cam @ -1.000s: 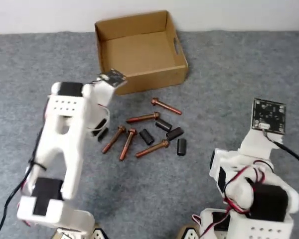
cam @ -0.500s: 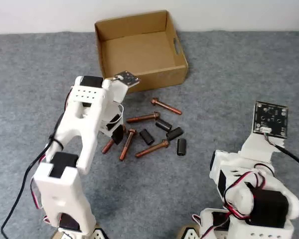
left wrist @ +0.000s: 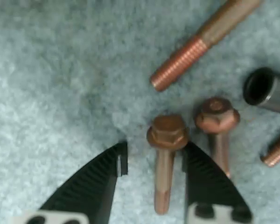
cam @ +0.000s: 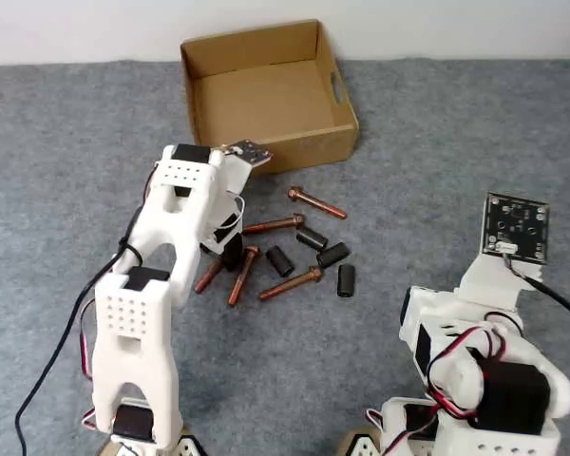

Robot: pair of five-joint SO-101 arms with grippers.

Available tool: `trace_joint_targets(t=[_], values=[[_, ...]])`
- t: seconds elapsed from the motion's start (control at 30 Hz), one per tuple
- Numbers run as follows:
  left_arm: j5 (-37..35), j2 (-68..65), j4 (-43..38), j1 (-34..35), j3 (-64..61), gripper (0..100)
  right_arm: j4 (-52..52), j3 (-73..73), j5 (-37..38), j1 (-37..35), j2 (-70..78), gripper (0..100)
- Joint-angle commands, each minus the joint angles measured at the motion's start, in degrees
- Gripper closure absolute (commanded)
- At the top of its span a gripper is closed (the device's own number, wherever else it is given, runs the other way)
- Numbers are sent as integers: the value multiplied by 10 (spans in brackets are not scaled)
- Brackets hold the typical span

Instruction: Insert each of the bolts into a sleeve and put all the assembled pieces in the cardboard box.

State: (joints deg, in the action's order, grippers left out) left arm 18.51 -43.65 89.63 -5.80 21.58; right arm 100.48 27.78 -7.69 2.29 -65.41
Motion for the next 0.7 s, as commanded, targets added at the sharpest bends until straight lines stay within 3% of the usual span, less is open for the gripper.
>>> trace_joint_targets(t=[0.0, 0.17, 0.43, 0.67], values=[[-6, -28, -4, -4, 44, 888, 22, -2, 7, 4, 6, 991], [-5, -53, 33, -4, 92, 998, 22, -2, 7, 3, 6, 991], [-6, -47, 110, -2, 152, 997, 22, -4, 7, 0, 1, 991], [-7, 111, 108, 5, 46, 997, 22, -4, 9, 0, 1, 991]])
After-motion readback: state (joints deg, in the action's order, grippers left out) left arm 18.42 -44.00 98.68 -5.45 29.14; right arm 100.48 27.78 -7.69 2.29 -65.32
